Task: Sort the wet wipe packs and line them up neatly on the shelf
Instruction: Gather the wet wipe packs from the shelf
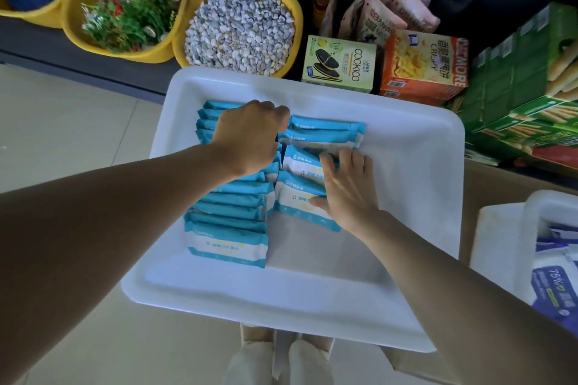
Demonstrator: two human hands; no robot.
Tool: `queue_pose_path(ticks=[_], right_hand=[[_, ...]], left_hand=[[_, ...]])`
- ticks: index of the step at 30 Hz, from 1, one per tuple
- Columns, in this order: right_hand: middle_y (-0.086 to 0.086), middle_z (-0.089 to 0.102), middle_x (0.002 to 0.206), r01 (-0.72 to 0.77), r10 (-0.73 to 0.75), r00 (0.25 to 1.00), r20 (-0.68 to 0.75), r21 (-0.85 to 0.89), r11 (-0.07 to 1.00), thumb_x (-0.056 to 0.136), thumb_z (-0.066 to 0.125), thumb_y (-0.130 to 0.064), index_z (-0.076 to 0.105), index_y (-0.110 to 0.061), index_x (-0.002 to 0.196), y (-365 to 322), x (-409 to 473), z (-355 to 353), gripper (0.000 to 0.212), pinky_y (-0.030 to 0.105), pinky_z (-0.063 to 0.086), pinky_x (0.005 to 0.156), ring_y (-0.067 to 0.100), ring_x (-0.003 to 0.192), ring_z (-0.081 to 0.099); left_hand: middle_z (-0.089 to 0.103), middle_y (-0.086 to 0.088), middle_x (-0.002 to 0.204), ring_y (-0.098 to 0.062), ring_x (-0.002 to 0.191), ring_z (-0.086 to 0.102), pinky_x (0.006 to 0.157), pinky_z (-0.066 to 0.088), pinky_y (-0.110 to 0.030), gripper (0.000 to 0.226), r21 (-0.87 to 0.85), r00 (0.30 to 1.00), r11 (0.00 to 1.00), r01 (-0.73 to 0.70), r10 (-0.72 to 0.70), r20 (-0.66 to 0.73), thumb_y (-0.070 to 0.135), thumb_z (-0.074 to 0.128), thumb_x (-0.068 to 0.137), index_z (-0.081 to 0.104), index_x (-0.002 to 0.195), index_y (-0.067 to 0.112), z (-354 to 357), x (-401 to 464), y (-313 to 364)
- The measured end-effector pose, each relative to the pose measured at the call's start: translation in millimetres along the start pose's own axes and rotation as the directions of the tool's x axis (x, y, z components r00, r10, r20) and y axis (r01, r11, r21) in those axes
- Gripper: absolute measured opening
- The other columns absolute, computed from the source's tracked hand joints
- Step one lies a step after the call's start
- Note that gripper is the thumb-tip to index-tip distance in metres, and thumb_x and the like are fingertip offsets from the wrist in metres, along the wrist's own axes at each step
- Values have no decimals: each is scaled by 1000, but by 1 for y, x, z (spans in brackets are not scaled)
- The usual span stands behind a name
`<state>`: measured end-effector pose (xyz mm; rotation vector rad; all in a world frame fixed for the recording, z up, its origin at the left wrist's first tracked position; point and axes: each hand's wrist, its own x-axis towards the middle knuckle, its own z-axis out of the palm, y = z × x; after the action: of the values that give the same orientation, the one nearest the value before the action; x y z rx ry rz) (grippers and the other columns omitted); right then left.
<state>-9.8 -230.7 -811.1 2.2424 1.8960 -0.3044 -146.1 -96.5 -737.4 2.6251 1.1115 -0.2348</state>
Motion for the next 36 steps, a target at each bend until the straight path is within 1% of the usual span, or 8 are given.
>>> queue_pose_path(ticks=[6,9,12,16,21,26,31,36], right_hand=[[15,44,119,9,-8,999,38,-26,1000,65,74,-61,46,-9,121,3,3,-7,82,39,38,84,31,102,45],[10,56,94,36,-34,999,23,-104,994,54,81,-61,54,-6,104,-1,5,-5,79,35,41,72,25,79,52],[8,56,73,18,-33,982,-186,-80,997,37,91,-49,55,-7,90,-2,10,-4,77,31,39,60,24,62,51],[12,55,88,30,-61,929,-366,-90,996,50,89,-32,51,-12,110,1,23,0,74,38,40,73,28,76,51],[16,50,117,63,-102,961,-257,-154,986,52,82,-56,39,-9,135,6,9,13,105,43,33,91,31,104,40],[18,52,116,-59,26,971,-237,-131,990,44,82,-63,49,-5,125,10,1,15,106,41,42,86,32,105,43],[14,57,102,-2,-21,954,-300,-76,997,43,89,-45,48,-6,108,3,17,10,86,37,47,75,30,91,51],[16,55,110,-17,15,959,-283,-5,1000,50,87,-45,47,-7,115,3,12,9,85,39,47,81,31,100,42]], left_hand=[[58,-3,102,-24,96,56,65,34,-30,25,-12,999,1000,20,-19,26,10,55,87,53,112,16,2,-4,0],[59,-2,105,-24,99,56,67,34,-31,25,-17,999,999,30,-29,44,12,54,88,53,113,16,1,-6,-1],[59,-3,107,-24,100,54,67,34,-30,26,-11,999,1000,25,-25,37,11,54,88,52,114,16,-1,-8,-4],[57,-4,109,-24,103,52,66,36,-31,34,-9,1000,1000,10,-10,20,11,56,87,48,119,16,4,-10,-4],[51,-6,117,-24,107,50,65,37,-32,52,24,998,999,-48,47,39,19,64,84,41,131,17,10,-11,4],[44,-5,129,-21,115,48,70,35,-30,60,92,996,994,-60,53,76,21,67,84,37,136,19,20,-9,14],[44,-5,128,-23,115,47,71,37,-31,58,105,996,994,-20,11,91,18,66,83,38,134,19,22,-4,16],[45,-6,126,-23,113,47,75,41,-33,55,113,995,994,-9,-3,100,17,64,85,38,134,18,19,-6,17]])
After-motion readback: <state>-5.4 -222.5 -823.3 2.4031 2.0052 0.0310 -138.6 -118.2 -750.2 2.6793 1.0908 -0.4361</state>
